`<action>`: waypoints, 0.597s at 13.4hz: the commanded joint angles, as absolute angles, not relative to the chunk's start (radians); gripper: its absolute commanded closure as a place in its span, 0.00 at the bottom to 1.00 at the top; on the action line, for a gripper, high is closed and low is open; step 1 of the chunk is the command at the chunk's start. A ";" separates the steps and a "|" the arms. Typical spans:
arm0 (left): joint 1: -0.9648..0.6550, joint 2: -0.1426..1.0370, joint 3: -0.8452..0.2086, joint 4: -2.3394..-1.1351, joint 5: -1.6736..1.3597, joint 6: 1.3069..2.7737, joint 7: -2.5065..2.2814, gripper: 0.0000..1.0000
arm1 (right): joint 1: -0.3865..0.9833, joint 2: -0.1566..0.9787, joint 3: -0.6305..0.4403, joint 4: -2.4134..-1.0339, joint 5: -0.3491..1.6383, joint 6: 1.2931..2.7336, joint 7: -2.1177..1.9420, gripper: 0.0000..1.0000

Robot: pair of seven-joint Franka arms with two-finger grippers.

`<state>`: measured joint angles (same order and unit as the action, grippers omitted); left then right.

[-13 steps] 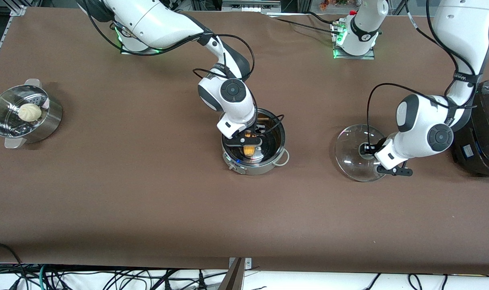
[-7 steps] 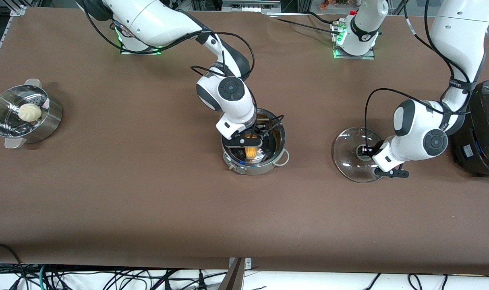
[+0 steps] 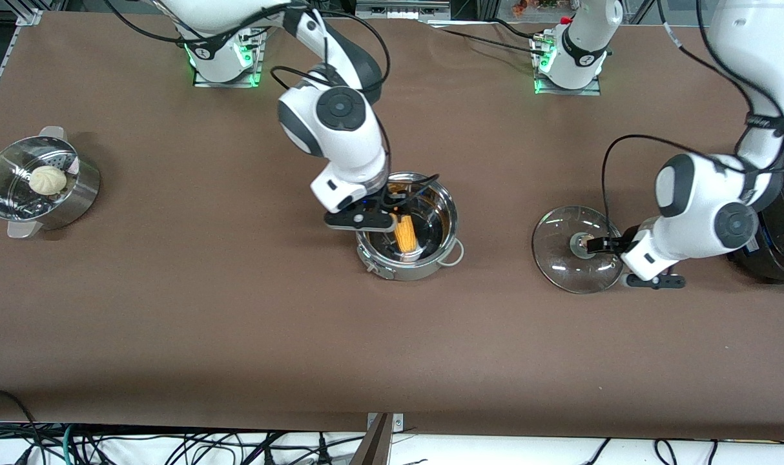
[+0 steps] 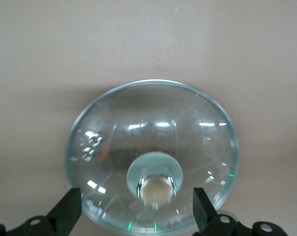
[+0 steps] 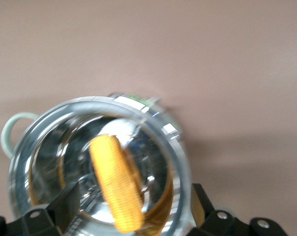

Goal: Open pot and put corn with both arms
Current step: 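Open both grippers and draw both arms back from the pot and lid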

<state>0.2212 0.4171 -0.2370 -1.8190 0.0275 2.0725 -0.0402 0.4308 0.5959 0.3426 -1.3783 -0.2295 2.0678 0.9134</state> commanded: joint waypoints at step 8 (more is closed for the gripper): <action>0.215 -0.015 -0.304 -1.728 0.029 1.732 -0.224 0.00 | 0.075 0.293 0.243 -1.422 -0.229 1.661 0.306 0.00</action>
